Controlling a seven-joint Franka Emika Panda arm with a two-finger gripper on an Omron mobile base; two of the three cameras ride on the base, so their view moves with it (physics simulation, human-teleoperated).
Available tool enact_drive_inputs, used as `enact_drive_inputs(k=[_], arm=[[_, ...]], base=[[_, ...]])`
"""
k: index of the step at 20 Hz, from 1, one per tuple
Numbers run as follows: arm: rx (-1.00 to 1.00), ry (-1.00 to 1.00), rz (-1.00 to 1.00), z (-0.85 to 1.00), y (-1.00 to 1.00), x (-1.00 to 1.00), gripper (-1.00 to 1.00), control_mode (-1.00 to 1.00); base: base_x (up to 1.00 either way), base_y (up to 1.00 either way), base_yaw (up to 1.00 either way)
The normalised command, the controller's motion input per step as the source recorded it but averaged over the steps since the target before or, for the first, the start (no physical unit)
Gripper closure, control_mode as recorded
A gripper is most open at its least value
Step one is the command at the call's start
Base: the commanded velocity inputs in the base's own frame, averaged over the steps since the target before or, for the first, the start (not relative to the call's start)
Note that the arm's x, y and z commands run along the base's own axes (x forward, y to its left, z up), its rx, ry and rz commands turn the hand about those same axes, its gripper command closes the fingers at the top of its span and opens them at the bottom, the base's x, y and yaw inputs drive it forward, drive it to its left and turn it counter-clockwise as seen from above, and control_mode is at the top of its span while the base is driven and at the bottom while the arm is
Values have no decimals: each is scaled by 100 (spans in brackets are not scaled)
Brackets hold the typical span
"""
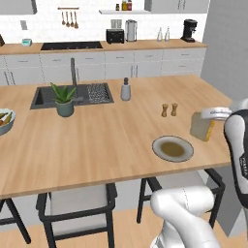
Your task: Start the toaster. Once the lever pops up, take the bread to the plate on the dining counter.
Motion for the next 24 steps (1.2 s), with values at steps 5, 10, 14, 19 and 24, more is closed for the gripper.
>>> enact_drive_inputs(k=[5, 10, 14, 19, 24], arm=[[4, 2, 15, -54, -33, 36, 100, -100], [0, 10, 12, -51, 0, 49, 100, -100], [0, 0, 8, -65, 29, 25, 100, -100], [6, -3, 5, -38, 4, 36, 100, -100], [1, -3, 0, -25, 7, 68, 100, -100]], base=[[0, 0, 0], [0, 0, 0], [0, 0, 0], [0, 0, 0], [0, 0, 0]])
